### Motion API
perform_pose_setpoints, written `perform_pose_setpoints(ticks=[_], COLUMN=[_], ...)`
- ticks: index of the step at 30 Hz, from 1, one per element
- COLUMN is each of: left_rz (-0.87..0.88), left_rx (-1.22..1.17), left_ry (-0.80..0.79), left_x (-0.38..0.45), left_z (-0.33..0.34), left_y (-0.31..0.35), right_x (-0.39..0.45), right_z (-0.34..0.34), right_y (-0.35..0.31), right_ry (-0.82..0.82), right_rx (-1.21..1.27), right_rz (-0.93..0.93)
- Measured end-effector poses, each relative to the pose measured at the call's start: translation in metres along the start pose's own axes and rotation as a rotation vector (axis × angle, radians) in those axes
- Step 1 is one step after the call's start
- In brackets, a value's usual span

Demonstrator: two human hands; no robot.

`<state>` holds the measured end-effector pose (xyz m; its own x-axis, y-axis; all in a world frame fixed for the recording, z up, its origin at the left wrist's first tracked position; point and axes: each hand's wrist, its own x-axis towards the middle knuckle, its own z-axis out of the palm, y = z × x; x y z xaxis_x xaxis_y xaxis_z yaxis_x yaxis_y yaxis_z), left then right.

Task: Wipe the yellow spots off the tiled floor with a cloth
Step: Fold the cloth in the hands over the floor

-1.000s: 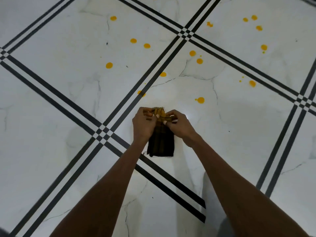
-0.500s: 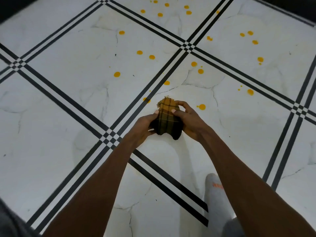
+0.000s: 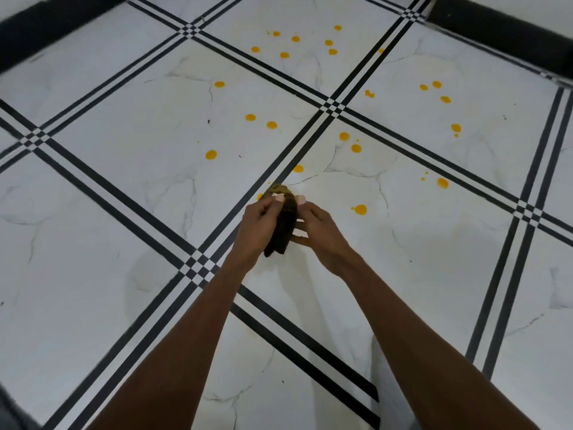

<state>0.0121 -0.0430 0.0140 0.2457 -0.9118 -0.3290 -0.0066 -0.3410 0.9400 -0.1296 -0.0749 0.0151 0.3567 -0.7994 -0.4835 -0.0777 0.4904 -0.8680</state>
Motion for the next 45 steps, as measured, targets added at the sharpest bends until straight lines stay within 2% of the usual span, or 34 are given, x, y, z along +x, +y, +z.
perform_pose_setpoints(ticks=[5, 9, 12, 20, 23, 27, 33, 36, 40, 42, 45], left_rz=[0.077, 0.197, 0.193, 0.142, 0.091, -0.113, -0.281, -0.338, -0.351, -0.299, -0.216], left_rx=[0.169, 0.441, 0.472, 0.465, 0.361, 0.05, -0.172, -0.253, -0.376, -0.316, -0.248], left_ry=[-0.073, 0.078, 0.179, 0.169, 0.17, 0.116, 0.112, 0.101, 0.07, 0.032, 0.083], left_x=[0.0, -0.001, -0.003, -0.001, 0.001, 0.006, 0.01, 0.01, 0.008, 0.006, 0.005], left_z=[-0.002, -0.001, -0.002, 0.002, 0.003, 0.0, 0.004, 0.006, 0.007, 0.006, 0.006], left_y=[-0.005, -0.009, -0.013, -0.013, -0.015, -0.02, -0.017, -0.015, -0.01, -0.011, -0.014], right_x=[0.004, 0.005, 0.004, 0.004, 0.006, 0.008, 0.008, 0.008, 0.008, 0.007, 0.005], right_z=[0.008, 0.016, 0.02, 0.012, 0.006, 0.001, -0.005, -0.009, -0.011, -0.013, -0.013], right_y=[0.002, 0.013, 0.016, 0.017, 0.017, 0.016, 0.011, 0.009, 0.008, 0.008, 0.002], right_ry=[0.026, 0.029, 0.065, 0.072, 0.086, 0.101, 0.156, 0.155, 0.146, 0.136, 0.124], right_rx=[0.268, 0.214, 0.221, 0.255, 0.237, 0.229, 0.202, 0.11, -0.011, -0.059, -0.201], right_rz=[0.084, 0.101, 0.129, 0.167, 0.148, 0.151, 0.131, 0.105, 0.067, 0.025, -0.035])
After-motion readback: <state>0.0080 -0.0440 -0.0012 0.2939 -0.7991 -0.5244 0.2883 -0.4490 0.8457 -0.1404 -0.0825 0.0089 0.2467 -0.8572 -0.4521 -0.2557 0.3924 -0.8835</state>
